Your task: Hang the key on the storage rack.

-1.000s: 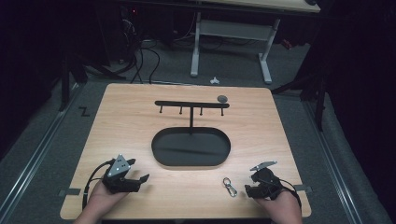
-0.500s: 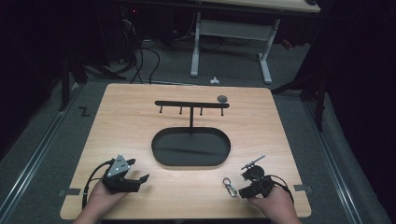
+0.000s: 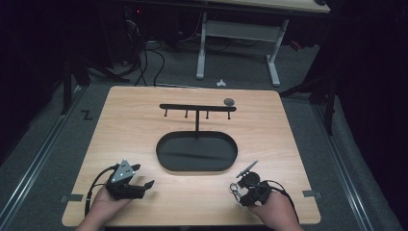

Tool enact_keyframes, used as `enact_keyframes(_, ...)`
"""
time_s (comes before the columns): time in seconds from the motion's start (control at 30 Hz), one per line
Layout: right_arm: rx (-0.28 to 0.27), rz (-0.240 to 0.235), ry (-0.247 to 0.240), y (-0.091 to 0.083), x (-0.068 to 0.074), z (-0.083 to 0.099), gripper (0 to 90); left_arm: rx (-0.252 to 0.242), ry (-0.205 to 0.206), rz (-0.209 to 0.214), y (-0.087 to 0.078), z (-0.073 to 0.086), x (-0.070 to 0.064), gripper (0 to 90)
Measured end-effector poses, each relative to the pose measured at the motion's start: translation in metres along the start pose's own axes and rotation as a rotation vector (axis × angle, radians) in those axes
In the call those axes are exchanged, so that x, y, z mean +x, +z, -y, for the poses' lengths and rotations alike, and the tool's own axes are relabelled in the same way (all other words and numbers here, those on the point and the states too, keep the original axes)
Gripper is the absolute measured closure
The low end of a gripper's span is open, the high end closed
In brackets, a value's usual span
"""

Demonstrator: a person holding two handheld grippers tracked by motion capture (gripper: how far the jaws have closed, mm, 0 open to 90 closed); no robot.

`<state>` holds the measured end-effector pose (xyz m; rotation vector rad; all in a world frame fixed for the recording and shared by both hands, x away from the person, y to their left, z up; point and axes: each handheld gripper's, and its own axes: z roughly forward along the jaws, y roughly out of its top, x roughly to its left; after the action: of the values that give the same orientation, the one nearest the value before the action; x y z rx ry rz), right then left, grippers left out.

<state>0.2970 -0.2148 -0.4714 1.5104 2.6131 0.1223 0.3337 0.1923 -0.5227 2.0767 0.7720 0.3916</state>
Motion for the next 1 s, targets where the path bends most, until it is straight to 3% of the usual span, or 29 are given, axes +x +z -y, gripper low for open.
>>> enact_keyframes(0.27,0.036,0.011,-0.035,0.009,0.012,-0.014,59.0,-0.001,-0.001,0.003,0.0,0.0,0.001,19.3)
enact_keyframes(0.67,0.064,0.028,-0.066,0.018,0.017,-0.019,64.8,-0.001,-0.001,0.006,0.0,0.0,0.001,19.3)
enact_keyframes(0.8,0.06,0.008,-0.062,0.019,0.014,-0.022,66.4,-0.001,0.0,0.007,0.0,0.0,0.001,19.3)
enact_keyframes(0.9,0.077,-0.017,-0.03,0.019,0.013,-0.023,66.7,-0.001,0.0,0.007,0.0,0.0,0.001,19.3)
enact_keyframes(0.93,0.072,-0.028,-0.045,0.019,0.009,-0.024,66.7,-0.002,0.0,0.008,0.0,0.0,0.001,19.4)
enact_keyframes(1.0,0.063,-0.055,-0.017,0.02,0.005,-0.023,67.0,-0.002,0.0,0.008,0.0,0.0,0.001,19.3)
